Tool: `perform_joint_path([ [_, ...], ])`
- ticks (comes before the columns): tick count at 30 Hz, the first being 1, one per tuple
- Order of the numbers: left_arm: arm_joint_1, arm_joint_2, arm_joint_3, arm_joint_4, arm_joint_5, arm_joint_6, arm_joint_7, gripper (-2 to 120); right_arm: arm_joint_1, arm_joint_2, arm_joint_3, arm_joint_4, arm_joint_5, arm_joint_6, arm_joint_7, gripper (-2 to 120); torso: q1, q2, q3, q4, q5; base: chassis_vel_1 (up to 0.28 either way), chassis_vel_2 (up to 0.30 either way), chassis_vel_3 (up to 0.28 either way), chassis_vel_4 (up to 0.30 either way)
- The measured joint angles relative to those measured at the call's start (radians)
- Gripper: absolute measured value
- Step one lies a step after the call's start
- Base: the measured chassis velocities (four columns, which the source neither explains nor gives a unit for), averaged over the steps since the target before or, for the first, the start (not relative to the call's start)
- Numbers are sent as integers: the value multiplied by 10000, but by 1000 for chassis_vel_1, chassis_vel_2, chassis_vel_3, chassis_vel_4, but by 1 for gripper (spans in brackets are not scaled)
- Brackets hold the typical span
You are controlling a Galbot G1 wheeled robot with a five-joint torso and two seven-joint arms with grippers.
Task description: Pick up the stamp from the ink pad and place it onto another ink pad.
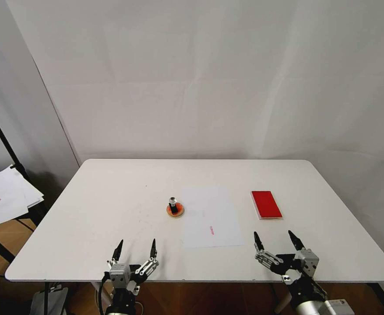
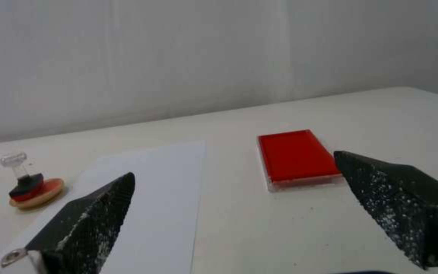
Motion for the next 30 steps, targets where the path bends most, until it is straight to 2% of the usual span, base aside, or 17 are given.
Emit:
perform_joint_path([
  [10, 0, 0, 0, 0, 0, 0, 0, 102, -325, 620, -91, -364, -521, 383, -53, 100, 0, 0, 0, -1, -1, 0, 0, 0, 0],
  [30, 0, 0, 1, 0, 0, 0, 0, 102, -204, 626, -102, -590, -116, 328, -8, 100, 0, 0, 0, 0, 0, 0, 0, 0, 0],
])
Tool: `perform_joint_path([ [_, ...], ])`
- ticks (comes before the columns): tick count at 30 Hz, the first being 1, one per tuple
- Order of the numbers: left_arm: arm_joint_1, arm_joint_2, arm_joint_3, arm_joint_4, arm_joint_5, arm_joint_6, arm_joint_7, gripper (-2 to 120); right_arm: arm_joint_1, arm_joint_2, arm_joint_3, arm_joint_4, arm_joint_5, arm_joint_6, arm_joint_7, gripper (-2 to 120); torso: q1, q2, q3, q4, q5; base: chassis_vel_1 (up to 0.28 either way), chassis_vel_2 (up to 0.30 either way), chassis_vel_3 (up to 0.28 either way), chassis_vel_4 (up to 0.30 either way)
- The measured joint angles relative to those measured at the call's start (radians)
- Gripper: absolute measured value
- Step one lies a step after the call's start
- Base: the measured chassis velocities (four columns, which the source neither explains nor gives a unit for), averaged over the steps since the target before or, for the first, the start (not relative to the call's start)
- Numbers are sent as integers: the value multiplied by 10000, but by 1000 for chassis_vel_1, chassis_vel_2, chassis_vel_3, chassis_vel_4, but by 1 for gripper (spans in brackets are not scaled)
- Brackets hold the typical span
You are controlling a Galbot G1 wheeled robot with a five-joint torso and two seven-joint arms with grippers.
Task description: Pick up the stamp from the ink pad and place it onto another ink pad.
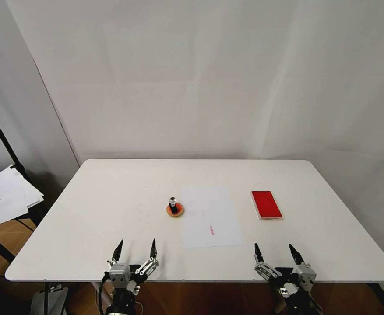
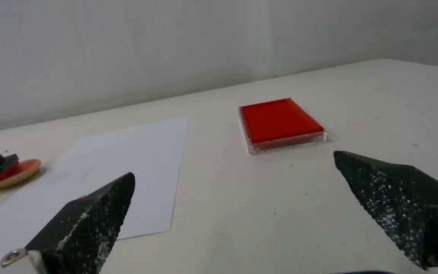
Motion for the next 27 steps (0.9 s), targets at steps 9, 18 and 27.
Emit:
perform_joint_path([
  [9, 0, 0, 0, 0, 0, 0, 0, 102, 157, -49, 169, 10, 169, -93, 53, 100, 0, 0, 0, 0, 0, 0, 0, 0, 0],
  [18, 0, 0, -1, 0, 0, 0, 0, 102, 174, -62, 169, 25, 186, -131, 72, 100, 0, 0, 0, 0, 0, 0, 0, 0, 0],
  [27, 0, 0, 0, 0, 0, 0, 0, 102, 176, -65, 165, 30, 187, -137, 76, 100, 0, 0, 0, 0, 0, 0, 0, 0, 0],
])
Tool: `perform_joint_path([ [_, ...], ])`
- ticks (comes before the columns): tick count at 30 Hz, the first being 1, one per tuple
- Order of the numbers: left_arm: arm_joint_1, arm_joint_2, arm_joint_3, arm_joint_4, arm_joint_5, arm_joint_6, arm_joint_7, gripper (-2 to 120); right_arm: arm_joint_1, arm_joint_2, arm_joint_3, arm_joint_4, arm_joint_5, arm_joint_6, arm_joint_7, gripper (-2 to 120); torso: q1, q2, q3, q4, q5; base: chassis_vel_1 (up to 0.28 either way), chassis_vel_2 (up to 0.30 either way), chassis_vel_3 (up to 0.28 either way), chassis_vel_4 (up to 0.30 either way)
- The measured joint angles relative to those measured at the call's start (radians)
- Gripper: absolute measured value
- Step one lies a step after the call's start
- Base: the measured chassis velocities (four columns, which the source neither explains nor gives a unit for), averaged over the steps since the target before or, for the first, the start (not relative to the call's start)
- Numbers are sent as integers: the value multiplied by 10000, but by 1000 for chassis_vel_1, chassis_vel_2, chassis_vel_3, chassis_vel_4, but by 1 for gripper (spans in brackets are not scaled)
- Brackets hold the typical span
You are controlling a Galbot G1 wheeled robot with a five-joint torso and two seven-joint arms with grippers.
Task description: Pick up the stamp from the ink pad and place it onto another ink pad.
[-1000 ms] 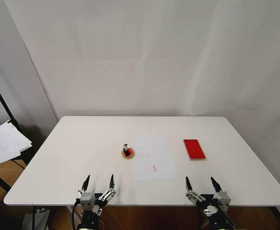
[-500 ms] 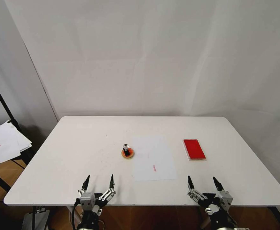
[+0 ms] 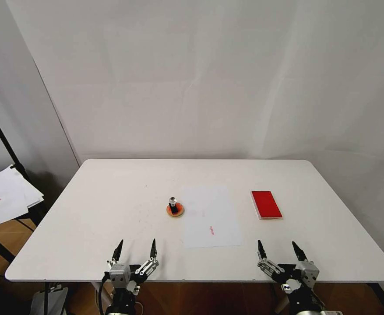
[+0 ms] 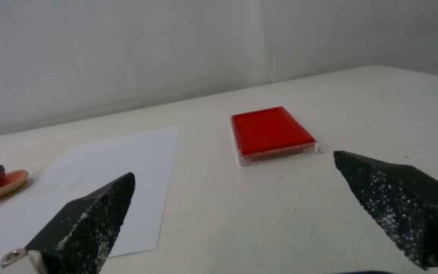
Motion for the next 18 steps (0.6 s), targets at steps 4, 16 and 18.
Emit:
perform_joint_path([
  [4, 0, 0, 0, 0, 0, 0, 0, 102, 0, 0, -2, 4, 0, 0, 0, 100, 0, 0, 0, 0, 0, 0, 0, 0, 0],
  [16, 0, 0, 0, 0, 0, 0, 0, 102, 0, 0, -4, 12, -2, -1, 0, 100, 0, 0, 0, 0, 0, 0, 0, 0, 0],
  [18, 0, 0, 0, 0, 0, 0, 0, 102, 0, 0, -4, 12, -2, -1, 0, 100, 0, 0, 0, 0, 0, 0, 0, 0, 0],
])
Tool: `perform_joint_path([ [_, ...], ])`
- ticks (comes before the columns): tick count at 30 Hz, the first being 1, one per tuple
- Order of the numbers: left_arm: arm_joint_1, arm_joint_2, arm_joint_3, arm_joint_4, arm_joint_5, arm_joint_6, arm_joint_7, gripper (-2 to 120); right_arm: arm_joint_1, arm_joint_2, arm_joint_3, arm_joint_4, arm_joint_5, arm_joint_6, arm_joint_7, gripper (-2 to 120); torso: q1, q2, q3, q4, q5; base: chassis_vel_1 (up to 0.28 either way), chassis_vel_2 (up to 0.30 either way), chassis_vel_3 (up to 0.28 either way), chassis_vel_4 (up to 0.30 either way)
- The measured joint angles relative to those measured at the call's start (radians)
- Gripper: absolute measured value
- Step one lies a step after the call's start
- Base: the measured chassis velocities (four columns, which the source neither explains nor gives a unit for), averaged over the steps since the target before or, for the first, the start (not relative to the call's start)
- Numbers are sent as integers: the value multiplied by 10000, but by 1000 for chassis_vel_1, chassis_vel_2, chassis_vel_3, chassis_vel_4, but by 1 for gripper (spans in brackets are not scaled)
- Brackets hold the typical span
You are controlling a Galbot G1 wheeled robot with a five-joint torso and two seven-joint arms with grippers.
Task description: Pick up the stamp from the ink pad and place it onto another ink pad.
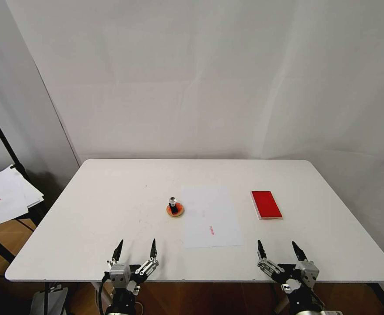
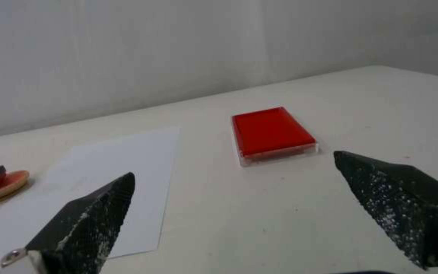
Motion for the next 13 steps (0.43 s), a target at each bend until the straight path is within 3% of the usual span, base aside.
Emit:
perform_joint_path([
  [13, 0, 0, 0, 0, 0, 0, 0, 102, 0, 0, 0, 0, -2, 0, -1, 100, 0, 0, 0, 0, 0, 0, 0, 0, 0],
])
